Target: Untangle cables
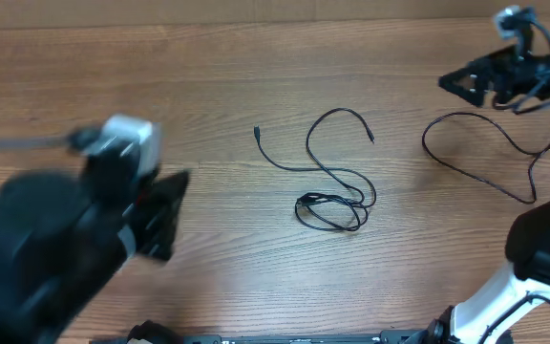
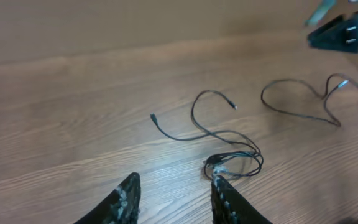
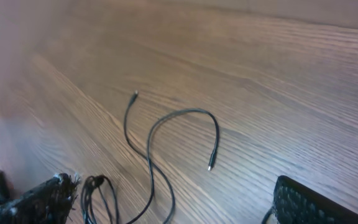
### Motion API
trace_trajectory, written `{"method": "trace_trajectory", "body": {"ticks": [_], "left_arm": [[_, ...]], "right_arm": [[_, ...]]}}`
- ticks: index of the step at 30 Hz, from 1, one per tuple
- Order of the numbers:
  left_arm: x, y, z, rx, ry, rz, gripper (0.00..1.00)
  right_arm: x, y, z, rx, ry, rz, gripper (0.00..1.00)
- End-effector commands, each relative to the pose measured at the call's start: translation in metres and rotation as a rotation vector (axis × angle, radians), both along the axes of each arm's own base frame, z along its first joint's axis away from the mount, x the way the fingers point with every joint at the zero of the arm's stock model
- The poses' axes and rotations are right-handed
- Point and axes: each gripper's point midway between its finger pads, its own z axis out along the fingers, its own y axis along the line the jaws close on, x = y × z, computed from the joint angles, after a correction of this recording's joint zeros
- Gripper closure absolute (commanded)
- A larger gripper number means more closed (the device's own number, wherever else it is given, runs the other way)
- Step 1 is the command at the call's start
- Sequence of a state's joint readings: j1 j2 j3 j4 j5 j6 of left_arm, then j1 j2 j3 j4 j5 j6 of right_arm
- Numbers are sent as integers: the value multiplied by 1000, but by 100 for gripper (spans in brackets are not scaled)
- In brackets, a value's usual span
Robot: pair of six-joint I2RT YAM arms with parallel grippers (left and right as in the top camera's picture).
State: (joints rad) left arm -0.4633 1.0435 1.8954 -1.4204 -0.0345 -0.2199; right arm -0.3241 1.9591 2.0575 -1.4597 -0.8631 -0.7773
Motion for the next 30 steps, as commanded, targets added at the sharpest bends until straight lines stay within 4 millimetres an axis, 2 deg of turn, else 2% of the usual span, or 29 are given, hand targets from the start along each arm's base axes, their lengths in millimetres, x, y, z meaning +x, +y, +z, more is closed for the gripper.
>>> {"method": "trace_trajectory", "body": {"ticks": [1, 5, 7, 9, 13, 16, 20, 23, 26, 29, 30], "left_arm": [[-6, 8, -2, -23, 20, 50, 60], [-8, 9, -14, -12, 74, 63, 60], [-5, 8, -21, -3, 92, 63, 61], [-4, 7, -25, 5, 106, 63, 62], [-3, 7, -27, 7, 110, 64, 63], [-1, 6, -26, 4, 101, 64, 63], [2, 8, -24, 9, 87, 80, 62], [4, 8, -21, 5, 76, 82, 61], [5, 7, -20, 2, 71, 82, 60], [5, 7, -21, 3, 74, 82, 60], [5, 7, -21, 5, 76, 82, 60]], "right_arm": [[-3, 14, 3, -122, 73, -71, 0], [-3, 32, -24, -315, 173, -114, 0], [-2, 45, -30, -368, 184, -119, 0], [2, 49, -34, -414, 197, -167, 0], [6, 39, -51, -475, 261, -312, 0], [2, 33, -72, -480, 317, -336, 0], [-11, 27, -111, -484, 406, -333, 3], [-26, 32, -146, -463, 476, -304, 14], [-38, 34, -176, -463, 524, -305, 16], [-49, 33, -199, -465, 555, -306, 31], [-51, 32, -205, -464, 558, -309, 31]]}}
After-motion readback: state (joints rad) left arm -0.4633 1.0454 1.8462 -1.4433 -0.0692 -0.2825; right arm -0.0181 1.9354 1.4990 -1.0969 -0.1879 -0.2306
